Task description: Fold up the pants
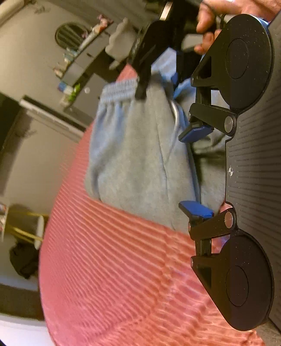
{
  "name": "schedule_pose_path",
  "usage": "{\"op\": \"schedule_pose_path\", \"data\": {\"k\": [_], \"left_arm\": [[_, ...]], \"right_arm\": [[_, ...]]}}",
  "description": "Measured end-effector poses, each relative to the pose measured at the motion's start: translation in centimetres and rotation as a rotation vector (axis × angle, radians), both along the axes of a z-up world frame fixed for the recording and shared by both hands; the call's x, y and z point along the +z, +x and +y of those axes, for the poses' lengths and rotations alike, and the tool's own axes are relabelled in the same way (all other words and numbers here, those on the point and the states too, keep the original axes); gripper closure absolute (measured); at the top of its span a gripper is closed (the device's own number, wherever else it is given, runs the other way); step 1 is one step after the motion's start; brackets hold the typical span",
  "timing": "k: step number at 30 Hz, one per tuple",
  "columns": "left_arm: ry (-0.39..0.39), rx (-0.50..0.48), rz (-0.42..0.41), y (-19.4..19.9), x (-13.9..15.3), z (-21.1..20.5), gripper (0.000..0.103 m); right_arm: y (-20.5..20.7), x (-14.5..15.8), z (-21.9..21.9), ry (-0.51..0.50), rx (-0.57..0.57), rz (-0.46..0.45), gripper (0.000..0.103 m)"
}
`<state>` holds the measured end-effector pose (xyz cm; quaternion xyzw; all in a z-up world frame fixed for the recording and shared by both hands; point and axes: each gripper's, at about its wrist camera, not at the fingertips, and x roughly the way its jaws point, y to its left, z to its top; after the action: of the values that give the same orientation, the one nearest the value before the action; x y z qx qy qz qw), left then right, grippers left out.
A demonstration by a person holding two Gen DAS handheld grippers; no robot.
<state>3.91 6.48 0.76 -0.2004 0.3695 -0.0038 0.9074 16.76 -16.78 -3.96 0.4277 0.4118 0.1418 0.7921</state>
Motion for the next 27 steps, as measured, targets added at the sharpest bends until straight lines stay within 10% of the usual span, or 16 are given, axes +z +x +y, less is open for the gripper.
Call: {"op": "schedule_pose_path", "data": {"k": [6, 9, 13, 18, 22, 27], "left_arm": [[0.007, -0.077, 0.014, 0.3, -0.3, -1.3, 0.037], [-0.008, -0.097, 0.038, 0.5, -0.8, -1.6, 0.035], [0.035, 0.068, 0.110, 1.2, -1.8, -0.7, 0.054], [-0.067, 0.012, 0.047, 0.3, -1.4, -0.2, 0.058], [-0.059, -0.061, 0.059, 0.4, -1.5, -1.2, 0.056], [0.000, -0.099, 0.101, 0.9, -1.9, -2.4, 0.055]], "right_arm": [[1.0, 1.3, 2.2, -0.088, 0.015, 0.055, 0.035], [0.2, 5.0, 4.1, -0.170, 0.040, -0.053, 0.059], [-2.4, 10.5, 5.5, -0.146, 0.060, -0.212, 0.061], [-7.3, 13.7, 2.4, -0.097, -0.047, -0.307, 0.061], [-10.1, 10.9, -2.0, -0.167, -0.168, -0.220, 0.061], [-10.7, 2.0, -6.1, -0.132, -0.233, 0.112, 0.049]]}}
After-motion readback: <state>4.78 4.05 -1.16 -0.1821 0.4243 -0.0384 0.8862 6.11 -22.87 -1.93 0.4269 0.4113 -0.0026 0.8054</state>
